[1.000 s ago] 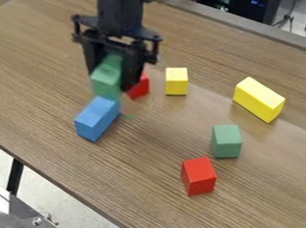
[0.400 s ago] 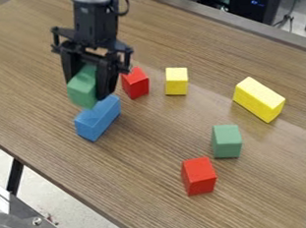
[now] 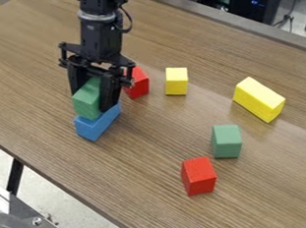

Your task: Put the green cube on top of the blue cube

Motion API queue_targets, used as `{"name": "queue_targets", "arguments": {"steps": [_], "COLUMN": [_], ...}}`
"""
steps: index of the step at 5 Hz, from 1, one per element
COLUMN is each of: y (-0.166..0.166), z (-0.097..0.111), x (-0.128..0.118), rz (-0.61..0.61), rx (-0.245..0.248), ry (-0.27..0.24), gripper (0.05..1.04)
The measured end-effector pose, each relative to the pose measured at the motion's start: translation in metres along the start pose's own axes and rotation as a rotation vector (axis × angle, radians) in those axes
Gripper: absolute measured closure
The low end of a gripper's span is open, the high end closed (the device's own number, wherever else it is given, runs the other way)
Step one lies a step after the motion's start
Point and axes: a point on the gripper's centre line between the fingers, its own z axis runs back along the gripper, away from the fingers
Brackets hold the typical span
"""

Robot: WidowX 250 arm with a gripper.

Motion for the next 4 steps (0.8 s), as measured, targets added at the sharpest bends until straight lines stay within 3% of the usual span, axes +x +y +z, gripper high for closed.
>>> {"name": "queue_targets", "arguments": {"steps": [1,4], "y": [0.0090,0.0169], "z": [-0.0040,-0.0047], "x": [-0.0060,-0.0105], "rz": [0.027,0.063], "rx": [-0.003,-0.017], "ry": [0.043,0.054], "gripper": [0.488,0.487]}}
